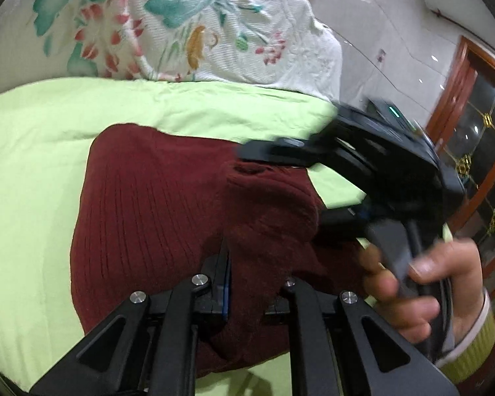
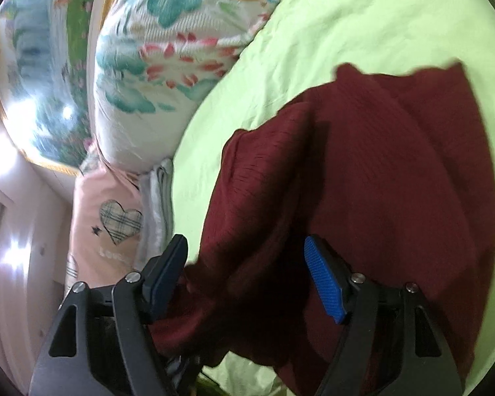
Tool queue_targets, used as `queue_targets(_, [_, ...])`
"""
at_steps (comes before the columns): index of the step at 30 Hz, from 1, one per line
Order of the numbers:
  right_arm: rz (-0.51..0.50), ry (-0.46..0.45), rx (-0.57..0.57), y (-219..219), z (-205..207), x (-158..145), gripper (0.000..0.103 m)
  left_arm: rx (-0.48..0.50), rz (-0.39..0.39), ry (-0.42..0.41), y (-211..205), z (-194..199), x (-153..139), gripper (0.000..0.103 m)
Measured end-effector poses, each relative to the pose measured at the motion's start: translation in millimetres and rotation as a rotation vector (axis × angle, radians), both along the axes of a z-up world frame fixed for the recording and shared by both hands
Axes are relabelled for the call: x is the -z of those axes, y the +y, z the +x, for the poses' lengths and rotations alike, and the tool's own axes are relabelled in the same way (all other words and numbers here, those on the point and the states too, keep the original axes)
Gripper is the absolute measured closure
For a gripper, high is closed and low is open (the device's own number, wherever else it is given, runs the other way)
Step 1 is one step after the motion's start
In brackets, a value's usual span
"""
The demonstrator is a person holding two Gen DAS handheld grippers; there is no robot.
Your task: Fold large clothes
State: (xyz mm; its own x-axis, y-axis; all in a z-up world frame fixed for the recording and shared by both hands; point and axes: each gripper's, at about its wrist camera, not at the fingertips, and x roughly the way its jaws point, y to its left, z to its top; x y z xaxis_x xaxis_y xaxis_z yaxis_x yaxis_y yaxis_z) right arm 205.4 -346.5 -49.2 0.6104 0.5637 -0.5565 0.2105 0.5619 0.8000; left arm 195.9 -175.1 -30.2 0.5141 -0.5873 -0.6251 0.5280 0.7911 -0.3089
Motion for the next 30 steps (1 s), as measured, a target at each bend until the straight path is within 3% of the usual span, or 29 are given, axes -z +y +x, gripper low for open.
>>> queue_targets(4, [-0.055, 0.062, -0.056, 11.8, 38.6, 7.9, 0.031, 0.014, 0.027, -0.005, -8.1, -3.9, 2.5, 0.094])
queue_targets(5, [-0.062, 0.089, -0.055, 11.6, 46.8, 13.2, 0.048, 0.017, 0.028, -0.001, -8.3, -3.8, 3.7, 0.094])
queue_targets(6, [-0.080, 0.103, -0.051, 11.2, 52.0, 15.7, 0.086, 0.018, 0.032, -0.001, -9.2, -2.0, 3.8, 0.094])
queue_targets(7, [-0.083, 0.121, -0.043, 9.2, 56.2, 18.0, 0.090, 0.018, 0.039, -0.003, -8.4, -3.5, 3.1, 0.094])
queue_targets(10, [-0.062, 0.033, -0.037, 3.4, 50.2, 0.3, 0.091, 0.037, 0.025, -0.025, -10.7, -8.3, -10.6, 0.095])
queue_targets(13, [-0.129, -0.131, -0.032, -3.6, 25.8, -47.7, 0.091, 0.086, -0.011, -0.076, -21.7, -19.4, -32.7, 0.094])
queue_targets(15, [-0.193, -0.185, -0.021, -9.1, 10.7, -65.1, 0.091, 0.120, -0.025, -0.082, -35.1, -23.2, -38.3, 0.094])
queue_targets(18, [-0.277, -0.140, 0.012, -27.3, -3.8, -56.5, 0.091, 0.178, -0.018, -0.019, -61.5, -17.9, -19.2, 0.094])
queue_targets(22, [-0.291, 0.037, 0.043, -51.5, -11.2, 1.0, 0.091, 0.219, 0.021, 0.116, -79.6, -6.1, 25.5, 0.094])
queue_targets(25, [-0.219, 0.005, 0.065, -58.9, -20.3, 13.5, 0.091, 0.220, 0.020, 0.110, -72.7, -9.2, 25.8, 0.093])
queue_targets(30, [-0.320, -0.010, 0.050, -49.0, -18.8, 3.8, 0.091, 0.229, -0.002, 0.155, -54.1, -13.9, 7.2, 0.084])
